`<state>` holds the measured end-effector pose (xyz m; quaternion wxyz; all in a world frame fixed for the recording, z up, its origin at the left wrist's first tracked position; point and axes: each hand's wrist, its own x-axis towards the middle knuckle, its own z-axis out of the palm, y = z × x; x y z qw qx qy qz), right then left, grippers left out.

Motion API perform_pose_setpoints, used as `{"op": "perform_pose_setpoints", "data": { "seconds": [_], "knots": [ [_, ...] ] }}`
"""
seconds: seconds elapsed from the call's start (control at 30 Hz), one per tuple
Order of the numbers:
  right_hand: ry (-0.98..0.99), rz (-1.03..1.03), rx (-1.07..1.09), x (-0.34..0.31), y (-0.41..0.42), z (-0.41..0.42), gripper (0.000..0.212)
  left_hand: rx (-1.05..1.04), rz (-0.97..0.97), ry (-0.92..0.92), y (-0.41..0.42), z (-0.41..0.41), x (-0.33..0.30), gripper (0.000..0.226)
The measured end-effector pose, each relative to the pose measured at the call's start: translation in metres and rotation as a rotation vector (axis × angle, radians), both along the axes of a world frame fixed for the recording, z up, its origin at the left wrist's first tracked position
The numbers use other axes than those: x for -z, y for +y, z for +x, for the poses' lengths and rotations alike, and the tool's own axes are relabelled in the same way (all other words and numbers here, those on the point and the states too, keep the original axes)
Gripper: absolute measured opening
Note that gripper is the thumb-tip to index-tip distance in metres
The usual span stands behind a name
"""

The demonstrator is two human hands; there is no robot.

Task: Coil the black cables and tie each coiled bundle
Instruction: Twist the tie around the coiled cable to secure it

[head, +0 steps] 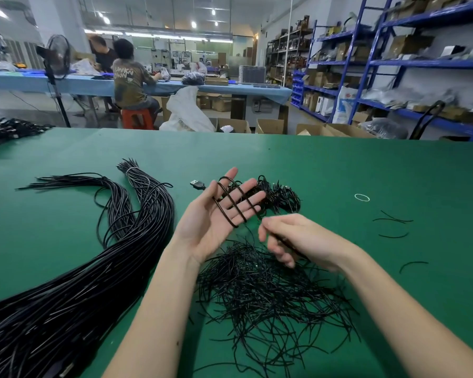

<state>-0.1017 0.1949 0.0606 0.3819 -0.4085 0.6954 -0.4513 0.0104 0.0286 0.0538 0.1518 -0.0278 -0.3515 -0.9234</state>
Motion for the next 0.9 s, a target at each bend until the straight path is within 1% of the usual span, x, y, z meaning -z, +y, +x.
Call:
{"op": "perform_pose_setpoints", "data": {
  "seconds": [0.07, 0.1, 0.17, 0.23, 0.3, 0.33, 0.4, 0.47, 0.57, 0.73, 0.8, 0.9],
  "knots": [
    [-0.083, 0.092, -0.04, 0.005, 0.003, -0.006, 0.035, 0.034, -0.024, 0.015, 0.002, 0.0, -0.001, 0.046],
    [-0.076, 0.141, -0.048, 0.005, 0.003, -0.009, 0.035, 0.052, -0.056, 0.007, 0.004, 0.001, -0.001, 0.047],
    [0.03, 0.247, -0.06, -0.001, 0.002, -0.017, 0.034, 0.084, -0.164, -0.034, 0.006, 0.003, -0.002, 0.046],
    [0.153, 0.315, -0.047, -0.011, 0.002, -0.025, 0.024, 0.123, -0.283, -0.092, 0.007, 0.006, -0.003, 0.045],
    [0.236, 0.318, 0.005, -0.022, -0.002, -0.033, 0.013, 0.171, -0.406, -0.159, 0.01, 0.008, -0.004, 0.044],
    [0.252, 0.309, 0.039, -0.027, -0.005, -0.036, 0.012, 0.194, -0.471, -0.196, 0.013, 0.008, -0.005, 0.043],
    [0.205, 0.297, 0.106, -0.038, -0.014, -0.041, 0.015, 0.224, -0.584, -0.267, 0.017, 0.007, -0.006, 0.044],
    [0.151, 0.329, 0.119, -0.045, -0.023, -0.043, 0.019, 0.219, -0.652, -0.304, 0.018, 0.006, -0.007, 0.044],
    [0.105, 0.333, 0.126, -0.047, -0.03, -0.041, 0.014, 0.18, -0.71, -0.301, 0.014, 0.008, -0.009, 0.042],
    [0.063, 0.198, 0.255, -0.04, -0.04, -0.04, 0.021, 0.117, -0.793, -0.294, 0.018, 0.005, -0.005, 0.042],
    [0.099, 0.178, 0.286, -0.036, -0.041, -0.039, 0.022, 0.07, -0.761, -0.271, 0.021, 0.003, -0.005, 0.043],
    [0.202, 0.252, 0.303, -0.027, -0.038, -0.039, 0.028, 0.036, -0.65, -0.203, 0.025, 0.001, -0.008, 0.045]
  ]
}}
